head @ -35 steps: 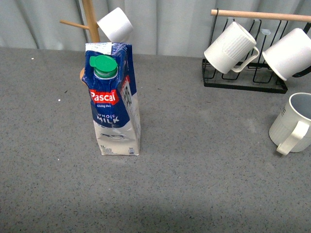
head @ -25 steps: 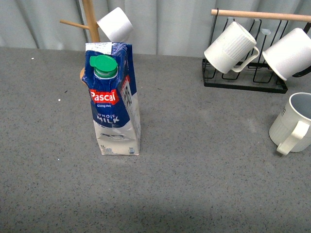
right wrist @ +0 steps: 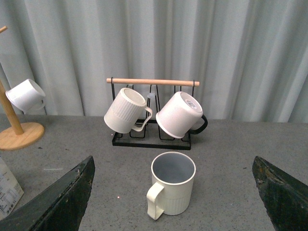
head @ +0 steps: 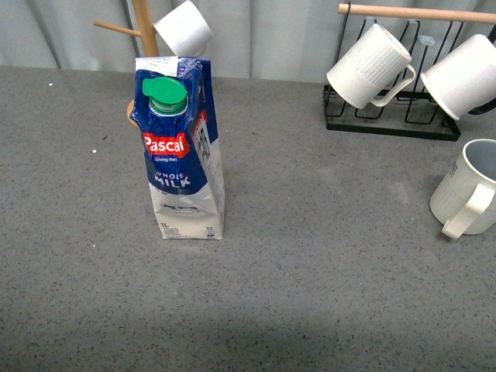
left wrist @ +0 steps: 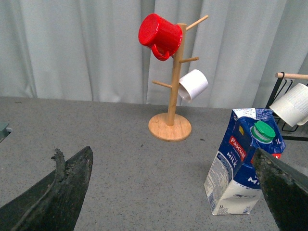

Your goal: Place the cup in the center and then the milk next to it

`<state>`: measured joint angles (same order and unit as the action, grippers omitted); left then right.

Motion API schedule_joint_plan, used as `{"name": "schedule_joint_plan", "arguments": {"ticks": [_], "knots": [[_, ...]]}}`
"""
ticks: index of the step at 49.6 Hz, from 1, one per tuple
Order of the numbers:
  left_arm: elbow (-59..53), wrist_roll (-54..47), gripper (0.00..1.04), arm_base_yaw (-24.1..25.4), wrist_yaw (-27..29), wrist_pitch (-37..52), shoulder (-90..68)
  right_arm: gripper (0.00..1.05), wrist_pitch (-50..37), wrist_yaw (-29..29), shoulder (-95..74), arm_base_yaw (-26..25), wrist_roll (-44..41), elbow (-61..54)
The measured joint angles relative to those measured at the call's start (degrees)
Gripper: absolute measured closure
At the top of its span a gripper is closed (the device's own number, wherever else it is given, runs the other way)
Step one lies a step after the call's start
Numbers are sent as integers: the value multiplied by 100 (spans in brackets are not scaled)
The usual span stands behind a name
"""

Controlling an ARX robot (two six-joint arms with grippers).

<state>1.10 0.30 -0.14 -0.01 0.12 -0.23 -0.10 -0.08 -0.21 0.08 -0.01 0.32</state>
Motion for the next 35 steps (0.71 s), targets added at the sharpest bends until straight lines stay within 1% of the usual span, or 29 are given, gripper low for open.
{"name": "schedule_joint_plan", "arguments": {"ticks": [13, 14, 17, 18, 19, 21, 24, 30, 35], "knots": [[0, -2, 6, 0, 0, 0, -2, 9, 0, 9, 0, 2, -2, 0], [0, 0, 6, 0, 0, 0, -2, 9, -7, 219, -35, 66, -98, 0], [0, -2, 6, 0, 0, 0, -2, 9, -188, 1569, -372, 428, -612, 15], [0, -2, 6, -2, 9, 0, 0, 9, -282, 1934, -538, 490, -780, 17], [0, -2, 6, 0, 7, 0, 0, 9, -382, 2173, -710, 481, -909, 20], [0, -2, 6, 0, 2, 0, 0, 9, -544, 2387, -1016, 402, -1005, 42], [0, -2, 6, 0, 4, 0, 0, 9, -791, 2323, -1582, 155, -1029, 140], [0, -2, 6, 0, 0, 0, 0, 9, -1766, 1755, -3316, -470, -964, 498], [0, -2, 6, 0, 2, 0, 0, 9, -2264, 1429, -4701, -754, -879, 942]]}}
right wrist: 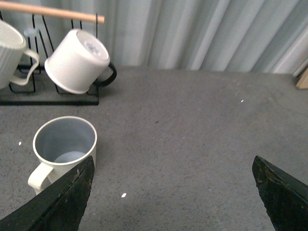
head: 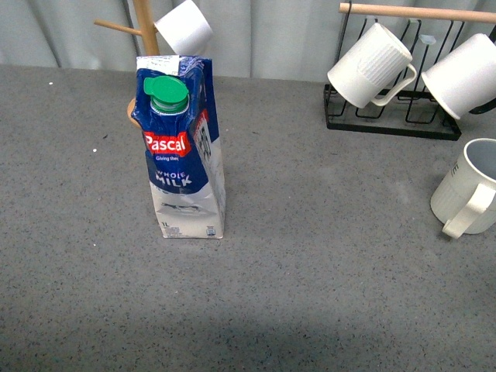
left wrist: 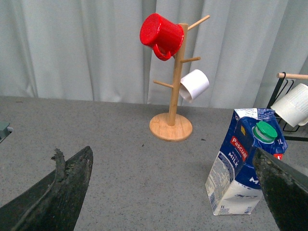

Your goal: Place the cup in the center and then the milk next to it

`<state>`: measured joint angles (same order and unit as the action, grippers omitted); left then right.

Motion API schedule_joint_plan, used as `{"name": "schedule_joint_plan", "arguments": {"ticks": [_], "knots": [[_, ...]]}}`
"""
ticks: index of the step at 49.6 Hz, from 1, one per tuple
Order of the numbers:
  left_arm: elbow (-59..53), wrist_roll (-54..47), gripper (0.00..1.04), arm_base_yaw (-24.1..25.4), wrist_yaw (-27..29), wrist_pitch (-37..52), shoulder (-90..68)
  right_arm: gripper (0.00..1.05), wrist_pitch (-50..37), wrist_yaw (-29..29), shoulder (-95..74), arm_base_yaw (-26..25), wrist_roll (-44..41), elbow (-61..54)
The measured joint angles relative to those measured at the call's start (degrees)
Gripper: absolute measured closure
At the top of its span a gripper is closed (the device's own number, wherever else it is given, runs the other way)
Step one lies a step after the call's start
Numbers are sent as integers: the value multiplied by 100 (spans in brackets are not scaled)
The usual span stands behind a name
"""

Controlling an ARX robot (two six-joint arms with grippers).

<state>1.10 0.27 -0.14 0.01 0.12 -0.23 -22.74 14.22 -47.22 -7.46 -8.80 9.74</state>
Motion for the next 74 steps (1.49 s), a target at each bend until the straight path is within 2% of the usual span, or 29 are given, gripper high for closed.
{"name": "schedule_joint_plan", "arguments": {"ticks": [9, 26, 52, 55, 63, 74], "knots": [[0, 0, 6, 0, 0, 0, 0, 9, 20, -562, -2085, -240, 173, 898], [0, 0, 6, 0, -2, 0, 0, 9, 570, -968, -4317, -254, 424, 2433], [0, 0, 6, 0, 0, 0, 0, 9, 820, -938, -6072, -2, 944, 3652], [0, 0, 6, 0, -2, 0, 0, 17, 885, -933, -6172, 24, 1062, 3718], [0, 0, 6, 0, -2, 0, 0, 47, 918, -870, -6286, 72, 1198, 3823], [0, 0, 6, 0, -2, 0, 0, 76, 942, -868, -6304, 105, 1276, 3851]]}}
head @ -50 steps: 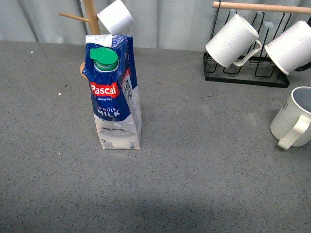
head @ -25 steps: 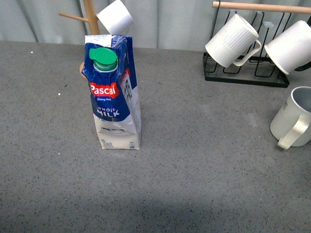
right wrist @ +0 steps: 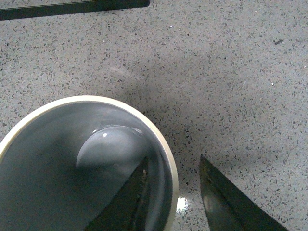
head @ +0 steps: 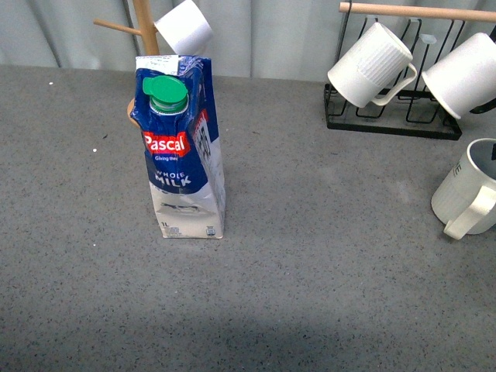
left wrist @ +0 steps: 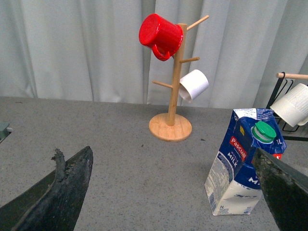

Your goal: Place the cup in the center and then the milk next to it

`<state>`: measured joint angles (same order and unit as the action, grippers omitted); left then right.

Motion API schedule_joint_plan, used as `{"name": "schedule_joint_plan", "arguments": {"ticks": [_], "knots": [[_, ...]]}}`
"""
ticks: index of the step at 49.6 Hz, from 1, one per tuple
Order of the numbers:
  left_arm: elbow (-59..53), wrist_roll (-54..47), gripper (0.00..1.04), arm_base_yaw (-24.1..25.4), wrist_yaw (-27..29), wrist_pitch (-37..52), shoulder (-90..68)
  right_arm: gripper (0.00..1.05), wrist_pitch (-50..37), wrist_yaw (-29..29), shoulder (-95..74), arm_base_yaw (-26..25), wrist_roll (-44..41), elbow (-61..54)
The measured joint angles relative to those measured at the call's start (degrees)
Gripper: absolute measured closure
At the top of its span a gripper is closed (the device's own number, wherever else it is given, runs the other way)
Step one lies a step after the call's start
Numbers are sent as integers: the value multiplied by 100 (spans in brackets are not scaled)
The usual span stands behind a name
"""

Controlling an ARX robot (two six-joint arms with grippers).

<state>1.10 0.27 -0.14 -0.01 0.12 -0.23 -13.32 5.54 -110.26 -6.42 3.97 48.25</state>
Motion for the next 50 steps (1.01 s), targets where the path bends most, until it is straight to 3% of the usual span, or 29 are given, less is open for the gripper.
{"name": "schedule_joint_plan", "arguments": {"ticks": [11, 24, 35, 50], "knots": [[0, 0, 6, 0, 0, 0, 0, 103, 9, -114, 7, 20, 76, 35], [0, 0, 6, 0, 2, 0, 0, 103, 358, -232, 166, 127, 37, 122], [0, 0, 6, 0, 2, 0, 0, 103, 946, -848, 339, 837, 247, 490], [0, 0, 6, 0, 0, 0, 0, 103, 1244, -855, -205, 1727, 702, 1054]]}}
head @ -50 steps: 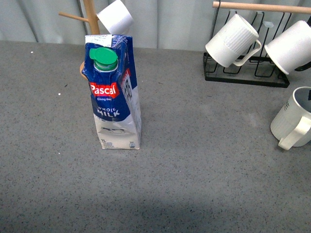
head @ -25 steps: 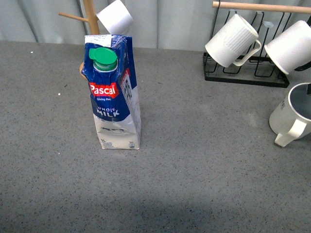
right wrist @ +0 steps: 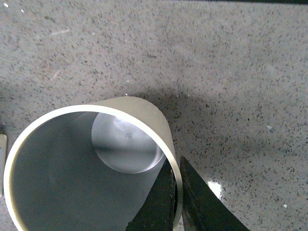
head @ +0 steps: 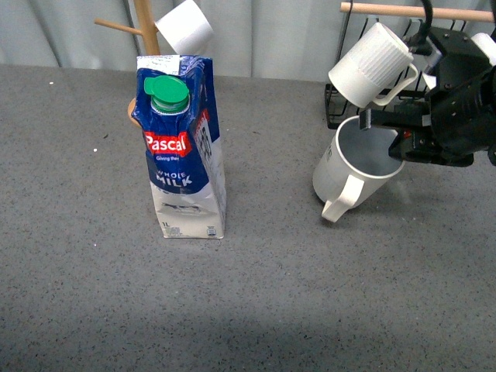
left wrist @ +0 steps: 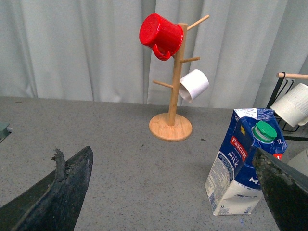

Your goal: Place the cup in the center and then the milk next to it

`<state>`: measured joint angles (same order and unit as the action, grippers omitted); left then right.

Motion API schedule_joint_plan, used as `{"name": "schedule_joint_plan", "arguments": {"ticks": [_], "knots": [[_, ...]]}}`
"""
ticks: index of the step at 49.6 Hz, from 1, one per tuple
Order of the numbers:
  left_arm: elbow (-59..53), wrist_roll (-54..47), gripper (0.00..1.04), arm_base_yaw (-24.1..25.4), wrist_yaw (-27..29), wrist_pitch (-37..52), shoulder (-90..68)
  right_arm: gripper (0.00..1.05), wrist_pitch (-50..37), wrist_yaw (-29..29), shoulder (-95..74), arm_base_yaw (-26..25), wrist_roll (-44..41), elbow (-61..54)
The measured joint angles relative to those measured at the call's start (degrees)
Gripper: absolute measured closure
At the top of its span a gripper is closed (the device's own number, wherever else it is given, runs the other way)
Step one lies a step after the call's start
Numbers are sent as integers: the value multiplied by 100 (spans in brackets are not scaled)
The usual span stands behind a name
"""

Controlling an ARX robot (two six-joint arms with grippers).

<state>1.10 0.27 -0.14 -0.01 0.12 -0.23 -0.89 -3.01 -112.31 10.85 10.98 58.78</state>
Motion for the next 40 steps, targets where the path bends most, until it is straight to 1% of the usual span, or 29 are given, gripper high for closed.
{"name": "schedule_joint_plan", "arguments": {"ticks": [6, 19, 22, 25, 27, 36, 40], "knots": [[0, 0, 6, 0, 2, 0, 0, 103, 192, 129, -125, 28, 61, 66], [0, 0, 6, 0, 0, 0, 0, 102, 278, 116, -149, 33, 81, 138], [0, 0, 6, 0, 2, 0, 0, 93, 225, 59, -149, 33, 81, 129], [0, 0, 6, 0, 2, 0, 0, 82, -48, -186, -127, 31, 168, 52], [0, 0, 6, 0, 2, 0, 0, 77, -164, -243, -94, 26, 197, 7], [0, 0, 6, 0, 0, 0, 0, 54, -636, -319, 256, 11, 251, -225], [0, 0, 6, 0, 2, 0, 0, 38, -901, -223, 616, -13, 188, -369]]}}
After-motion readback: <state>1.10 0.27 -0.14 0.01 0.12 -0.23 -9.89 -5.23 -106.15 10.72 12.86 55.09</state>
